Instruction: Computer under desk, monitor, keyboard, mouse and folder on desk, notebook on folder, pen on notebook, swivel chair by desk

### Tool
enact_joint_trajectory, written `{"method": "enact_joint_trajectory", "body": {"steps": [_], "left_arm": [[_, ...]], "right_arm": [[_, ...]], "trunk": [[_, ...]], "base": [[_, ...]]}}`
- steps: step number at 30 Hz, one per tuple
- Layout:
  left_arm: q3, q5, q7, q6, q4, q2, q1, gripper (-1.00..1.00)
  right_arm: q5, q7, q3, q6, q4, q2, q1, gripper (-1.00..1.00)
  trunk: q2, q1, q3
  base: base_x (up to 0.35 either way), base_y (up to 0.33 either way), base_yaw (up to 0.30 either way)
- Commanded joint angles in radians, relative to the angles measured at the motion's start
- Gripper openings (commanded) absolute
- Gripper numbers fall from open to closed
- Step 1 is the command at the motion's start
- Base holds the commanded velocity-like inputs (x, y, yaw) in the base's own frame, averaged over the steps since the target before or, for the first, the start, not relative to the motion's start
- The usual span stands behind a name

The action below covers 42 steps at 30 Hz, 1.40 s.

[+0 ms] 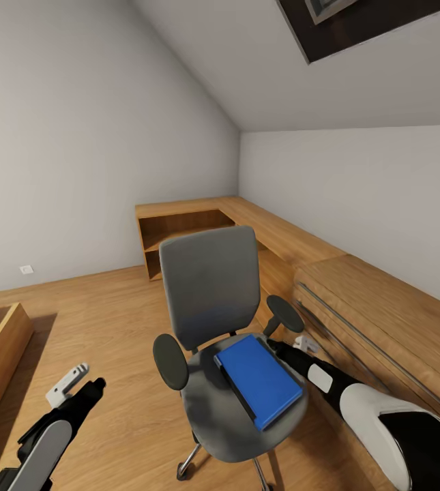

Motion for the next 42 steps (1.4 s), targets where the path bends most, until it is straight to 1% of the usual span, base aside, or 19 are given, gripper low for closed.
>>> {"method": "enact_joint_trajectory", "body": {"steps": [1,6,13,19,25,29,31,33,42], "left_arm": [[-0.001,0.004,0.007,0.004,-0.007,0.001,0.0,1.0],[-0.001,0.005,0.007,0.002,-0.018,0.002,0.001,1.0],[-0.001,0.005,0.007,0.003,-0.018,0.002,0.001,1.0],[-0.001,0.005,0.007,0.004,-0.018,0.002,0.001,1.0],[-0.001,0.005,0.007,0.006,-0.018,0.003,0.001,1.0],[-0.002,0.005,0.007,0.006,-0.018,0.003,0.001,1.0],[-0.002,0.005,0.007,0.006,-0.018,0.003,0.001,1.0],[-0.003,0.005,0.006,0.006,-0.017,0.002,0.001,1.0],[-0.002,0.005,0.005,0.008,-0.017,0.003,0.001,1.0]], "right_arm": [[-0.011,0.009,0.009,-0.005,0.007,0.0,0.0,1.0],[-0.012,0.017,0.009,-0.03,0.035,-0.001,0.004,1.0],[-0.013,0.016,0.008,-0.03,0.038,-0.001,0.004,1.0],[-0.016,0.016,0.008,-0.03,0.038,-0.002,0.005,1.0],[-0.018,0.017,0.008,-0.03,0.038,-0.003,0.005,1.0],[-0.015,0.051,0.008,-0.03,0.038,-0.003,0.005,1.0],[-0.014,0.056,0.008,-0.03,0.038,-0.003,0.006,1.0],[-0.013,0.066,0.008,-0.03,0.038,-0.003,0.006,1.0],[-0.012,0.071,0.008,-0.032,0.038,-0.003,0.007,1.0]], "trunk": [[-0.001,0.0,-0.001],[-0.001,0.0,-0.001],[-0.001,0.0,-0.001],[-0.001,0.0,-0.001],[-0.001,0.0,-0.001],[-0.001,0.0,-0.001],[-0.001,0.0,-0.001],[-0.015,0.008,-0.007],[-0.078,0.042,-0.035]], "base": [[0.0,0.0,0.0],[0.0,0.0,0.0],[0.0,0.0,0.003],[0.0,0.0,0.142],[0.0,0.0,0.034],[0.0,0.0,0.003],[0.0,0.0,0.0],[0.0,0.0,0.0],[0.0,0.0,0.0]]}}
